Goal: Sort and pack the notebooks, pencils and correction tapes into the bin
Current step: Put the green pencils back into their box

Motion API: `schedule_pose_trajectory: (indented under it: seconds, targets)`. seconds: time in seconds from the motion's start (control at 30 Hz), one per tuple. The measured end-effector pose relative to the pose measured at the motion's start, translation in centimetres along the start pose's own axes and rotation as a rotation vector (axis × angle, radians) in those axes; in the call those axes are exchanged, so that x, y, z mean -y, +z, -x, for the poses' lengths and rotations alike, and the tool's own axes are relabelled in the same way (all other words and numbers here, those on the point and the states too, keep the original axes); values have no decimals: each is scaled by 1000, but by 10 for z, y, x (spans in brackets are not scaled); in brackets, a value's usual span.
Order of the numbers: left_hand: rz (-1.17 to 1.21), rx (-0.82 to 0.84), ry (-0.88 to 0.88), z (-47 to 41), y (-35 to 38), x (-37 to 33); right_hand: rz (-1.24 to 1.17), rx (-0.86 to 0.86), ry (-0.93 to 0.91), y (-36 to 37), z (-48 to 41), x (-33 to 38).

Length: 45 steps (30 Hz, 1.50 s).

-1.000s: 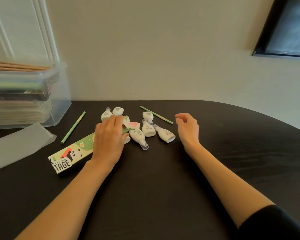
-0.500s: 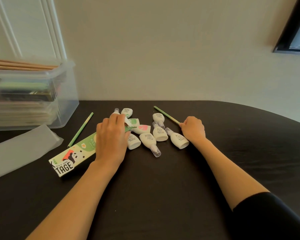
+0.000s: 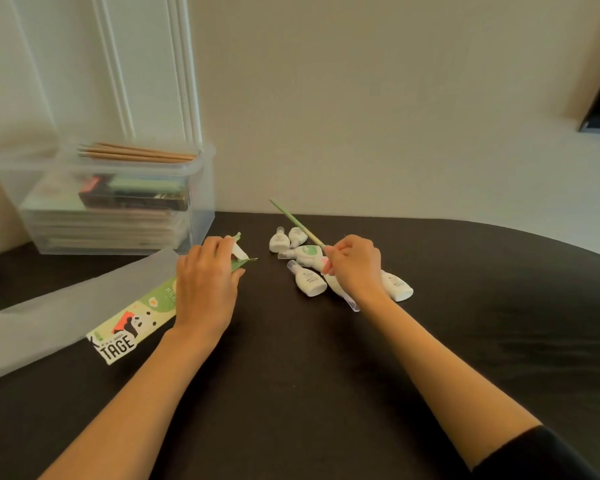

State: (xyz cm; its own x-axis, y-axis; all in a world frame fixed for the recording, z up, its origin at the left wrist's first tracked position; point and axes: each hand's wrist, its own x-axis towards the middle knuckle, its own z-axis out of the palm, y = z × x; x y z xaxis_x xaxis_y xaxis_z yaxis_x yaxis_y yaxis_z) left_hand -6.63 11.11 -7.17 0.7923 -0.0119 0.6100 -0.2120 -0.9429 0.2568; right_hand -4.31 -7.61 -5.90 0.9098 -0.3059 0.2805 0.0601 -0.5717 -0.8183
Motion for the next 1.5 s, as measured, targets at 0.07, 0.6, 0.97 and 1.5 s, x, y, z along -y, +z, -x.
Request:
schedule_pose_trajectory:
  seconds: [0.07, 0.6, 0.97, 1.5]
  targets:
    - [-5, -17, -56, 3, -8, 18, 5, 81, -50, 23, 15, 17]
    - [-4, -3, -210, -7, -3, 67, 214, 209, 30, 108, 11, 48]
    - [-6, 25, -207, -9, 4, 68, -766, -250, 269, 81, -15, 45]
    - [1, 18, -250, -13, 10, 75, 221, 449, 178, 152, -42, 67]
